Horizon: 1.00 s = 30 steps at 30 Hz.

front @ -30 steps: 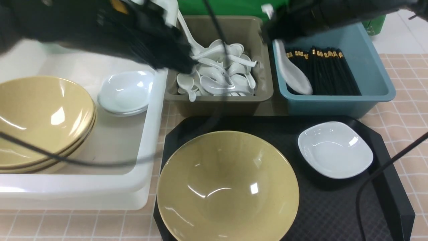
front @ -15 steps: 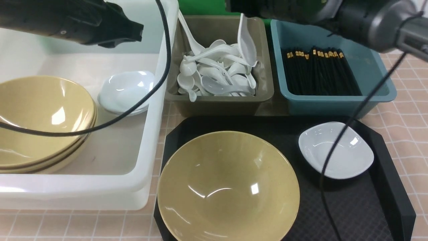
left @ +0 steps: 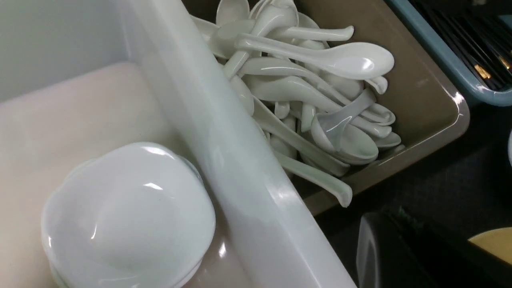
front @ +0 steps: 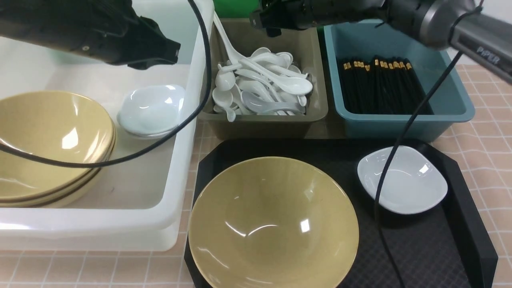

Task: On brown table put chopsticks spoon bowls plates into blue grey white boxes.
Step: 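Place the white spoon into the bin of spoons with the right gripper, then grasp the large bowl on the tray by its rim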

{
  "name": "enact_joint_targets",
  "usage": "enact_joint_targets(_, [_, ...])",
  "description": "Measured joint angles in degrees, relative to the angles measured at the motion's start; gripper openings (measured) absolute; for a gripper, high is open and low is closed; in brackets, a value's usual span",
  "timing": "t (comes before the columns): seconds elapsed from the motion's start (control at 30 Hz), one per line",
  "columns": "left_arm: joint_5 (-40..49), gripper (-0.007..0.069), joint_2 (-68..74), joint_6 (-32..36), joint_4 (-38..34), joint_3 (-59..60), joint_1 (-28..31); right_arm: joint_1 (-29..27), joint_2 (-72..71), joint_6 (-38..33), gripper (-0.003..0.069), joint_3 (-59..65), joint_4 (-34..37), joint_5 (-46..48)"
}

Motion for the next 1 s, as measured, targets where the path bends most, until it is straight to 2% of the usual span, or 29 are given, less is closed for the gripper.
enact_joint_targets(0.07, [0.55, 0.0005, 0.12, 0.62, 0.34, -0.07, -0.77, -0.56, -2.02, -0.57, 0.0526, -0.71, -0.55, 8.10])
enact_joint_targets(0.1, [0.72, 0.0005, 0.10, 0.62, 0.35, -0.18, -0.92, -0.62, -2.24, -0.81, 0.0524, -0.83, -0.72, 8.89])
enact_joint_targets(0.17, [2.49, 0.0008, 0.71, 0.67, 1.37, -1.68, -3.34, -1.34, -4.83, -1.36, 0.0487, -0.97, -1.73, 17.97])
enact_joint_targets(0.2, [3.87, 0.0010, 1.08, 0.67, 2.00, -3.08, -4.52, -1.69, -5.82, -1.88, 0.0453, -1.09, -2.22, 24.17])
enact_joint_targets(0.27, [5.33, 0.0017, 1.70, 0.54, 2.85, -4.56, -6.02, -2.00, -6.68, -2.28, 0.0418, -1.11, -2.52, 29.37])
enact_joint_targets(0.33, [9.44, 0.0049, 3.72, -0.32, 4.51, -9.21, -8.84, -2.39, -8.35, -2.46, 0.0342, -0.51, -3.40, 35.72])
enact_joint_targets(0.47, [18.35, 0.0129, 9.04, -2.58, 5.95, -15.38, -12.01, -2.62, -14.86, -2.52, 0.0222, 4.37, -4.01, 37.38])
enact_joint_targets(0.57, [21.65, 0.0176, 12.05, -2.76, 6.42, -16.68, -12.70, -2.63, -20.78, -3.58, 0.0174, 8.52, -4.01, 37.61])
enact_joint_targets(0.6, [22.27, 0.0213, 14.27, -2.76, 7.05, -16.73, -13.12, -2.63, -25.05, -4.93, 0.0153, 11.68, -4.01, 37.68])
enact_joint_targets(0.8, [21.81, 0.0351, 21.46, -3.38, 11.08, -16.73, -15.10, -2.63, -37.60, -7.95, 0.0138, 22.49, -3.99, 36.96])
enact_joint_targets(0.87, [21.12, 0.0407, 24.12, -3.79, 13.56, -16.73, -16.69, -2.63, -42.71, -8.50, 0.0139, 26.54, -3.99, 34.07])
enact_joint_targets(1.0, [20.06, 0.0461, 28.28, -3.85, 18.40, -16.75, -20.03, -2.63, -48.30, -8.57, 0.0139, 30.56, -4.03, 31.23])
